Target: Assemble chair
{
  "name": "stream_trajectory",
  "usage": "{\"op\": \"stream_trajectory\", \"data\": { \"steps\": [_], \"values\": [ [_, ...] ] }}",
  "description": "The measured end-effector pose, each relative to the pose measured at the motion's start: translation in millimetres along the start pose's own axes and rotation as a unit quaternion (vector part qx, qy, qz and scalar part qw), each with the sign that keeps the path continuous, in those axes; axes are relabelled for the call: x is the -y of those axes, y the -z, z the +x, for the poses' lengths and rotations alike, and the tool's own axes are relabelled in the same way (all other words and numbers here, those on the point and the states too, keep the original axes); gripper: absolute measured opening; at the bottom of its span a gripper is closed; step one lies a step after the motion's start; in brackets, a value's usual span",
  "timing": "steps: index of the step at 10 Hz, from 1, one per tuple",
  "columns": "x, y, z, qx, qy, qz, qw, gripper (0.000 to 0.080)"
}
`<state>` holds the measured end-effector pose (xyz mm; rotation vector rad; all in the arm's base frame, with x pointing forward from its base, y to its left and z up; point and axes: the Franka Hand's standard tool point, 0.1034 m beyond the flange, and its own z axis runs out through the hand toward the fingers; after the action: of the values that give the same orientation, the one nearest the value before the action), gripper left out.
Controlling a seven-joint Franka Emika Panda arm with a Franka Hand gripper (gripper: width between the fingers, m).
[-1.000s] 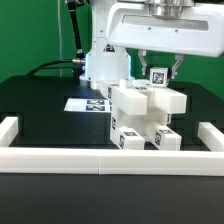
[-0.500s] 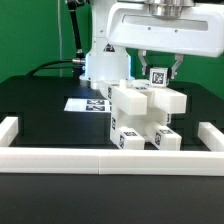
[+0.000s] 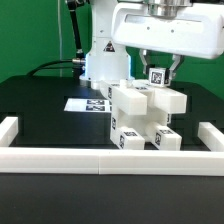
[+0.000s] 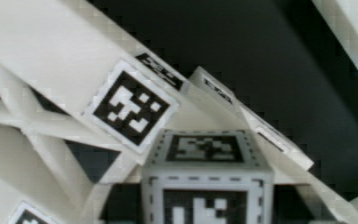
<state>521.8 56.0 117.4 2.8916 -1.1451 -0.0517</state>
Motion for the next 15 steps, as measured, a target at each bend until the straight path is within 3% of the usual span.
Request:
{"op": "stream_trajectory", "data": {
  "steps": [7,15],
  "values": [
    [2.5,-0.4,-2.6,0.008,-0.21,0.006,0.978,0.029],
    [5.8,-0.7,-6.1,0.022,-0.414,0.01,0.91,0.029]
  ]
}}
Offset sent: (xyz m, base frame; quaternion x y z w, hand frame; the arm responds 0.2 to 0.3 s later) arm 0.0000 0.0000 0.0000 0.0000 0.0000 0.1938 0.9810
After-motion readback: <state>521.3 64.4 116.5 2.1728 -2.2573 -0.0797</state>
